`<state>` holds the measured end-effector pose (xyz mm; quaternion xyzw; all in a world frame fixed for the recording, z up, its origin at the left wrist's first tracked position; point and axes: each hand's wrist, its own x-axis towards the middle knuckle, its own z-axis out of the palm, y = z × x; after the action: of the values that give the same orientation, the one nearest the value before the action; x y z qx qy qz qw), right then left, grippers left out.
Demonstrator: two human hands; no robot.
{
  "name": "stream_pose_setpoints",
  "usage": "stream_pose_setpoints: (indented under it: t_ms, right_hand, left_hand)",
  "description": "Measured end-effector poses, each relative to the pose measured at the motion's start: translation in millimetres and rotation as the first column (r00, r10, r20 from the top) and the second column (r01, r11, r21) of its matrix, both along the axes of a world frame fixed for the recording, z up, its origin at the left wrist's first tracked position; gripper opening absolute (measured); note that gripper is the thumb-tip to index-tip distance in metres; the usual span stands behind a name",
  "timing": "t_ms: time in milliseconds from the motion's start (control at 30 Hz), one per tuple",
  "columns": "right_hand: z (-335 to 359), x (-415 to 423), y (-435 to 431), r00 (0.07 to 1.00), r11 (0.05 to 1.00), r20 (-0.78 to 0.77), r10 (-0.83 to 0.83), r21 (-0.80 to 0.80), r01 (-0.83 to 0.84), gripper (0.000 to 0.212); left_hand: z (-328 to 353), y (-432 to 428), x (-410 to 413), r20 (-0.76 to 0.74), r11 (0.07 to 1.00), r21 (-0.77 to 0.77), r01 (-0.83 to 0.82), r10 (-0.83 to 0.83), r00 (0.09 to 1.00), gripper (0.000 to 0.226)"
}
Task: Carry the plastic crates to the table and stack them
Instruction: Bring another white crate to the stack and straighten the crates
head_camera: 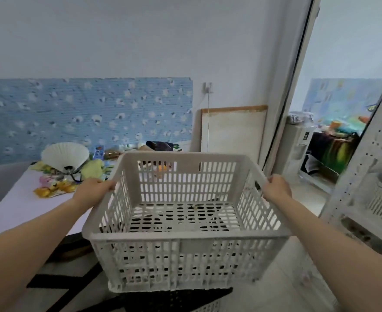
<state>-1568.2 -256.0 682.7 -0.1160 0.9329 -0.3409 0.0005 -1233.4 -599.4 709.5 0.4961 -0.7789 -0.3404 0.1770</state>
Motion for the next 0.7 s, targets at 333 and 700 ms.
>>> stream_pose_setpoints:
  t_ms: [333,700]
  right_hand:
    - [-46.9,-104.0,-116.3,0.962,0.968,0.113,0.250,-0.014,-0.250,0.011]
    - [-49.8,-142.3,-157.1,0.906,0.899,0.208,0.368,0.171,-0.404,0.017]
  left_hand:
    - [-47.3,-45.5,-49.3,0.229,0.947,0.260,-0.190,0.131,0.965,0.031]
    - [-54.3,-57.7,-72.2,0.284,0.906,0.304,-0.295,0.209,0.936,0.031]
